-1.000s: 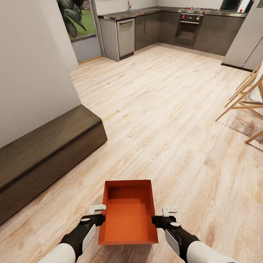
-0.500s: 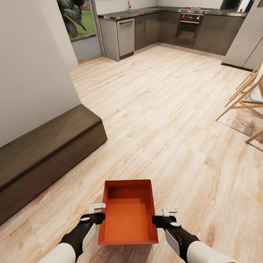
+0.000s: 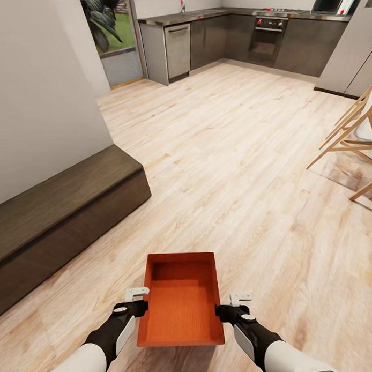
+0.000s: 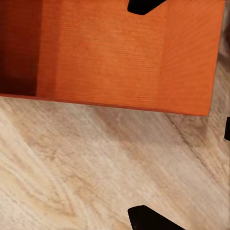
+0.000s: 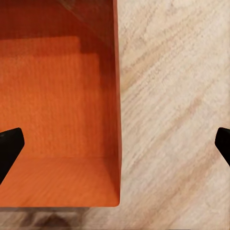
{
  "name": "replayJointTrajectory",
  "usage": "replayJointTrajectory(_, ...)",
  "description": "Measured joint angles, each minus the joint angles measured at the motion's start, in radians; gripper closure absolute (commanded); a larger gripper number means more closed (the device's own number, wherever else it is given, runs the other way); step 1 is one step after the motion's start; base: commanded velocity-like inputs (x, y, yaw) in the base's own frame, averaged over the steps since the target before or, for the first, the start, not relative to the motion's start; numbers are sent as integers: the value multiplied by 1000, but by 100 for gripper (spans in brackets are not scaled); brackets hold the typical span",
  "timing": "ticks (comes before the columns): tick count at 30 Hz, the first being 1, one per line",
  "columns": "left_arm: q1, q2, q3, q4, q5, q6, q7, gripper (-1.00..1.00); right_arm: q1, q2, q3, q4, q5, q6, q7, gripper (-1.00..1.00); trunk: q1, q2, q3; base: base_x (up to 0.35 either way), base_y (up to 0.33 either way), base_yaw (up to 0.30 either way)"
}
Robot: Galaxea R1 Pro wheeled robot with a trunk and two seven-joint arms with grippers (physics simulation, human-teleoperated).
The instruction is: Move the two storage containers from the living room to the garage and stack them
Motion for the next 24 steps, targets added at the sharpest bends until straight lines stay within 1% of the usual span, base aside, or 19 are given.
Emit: replayJointTrajectory(24, 0, 0, 0, 5, -2, 0, 1, -100, 0, -4, -1, 0, 0, -10, 0, -100, 92, -168, -75, 0, 0, 0)
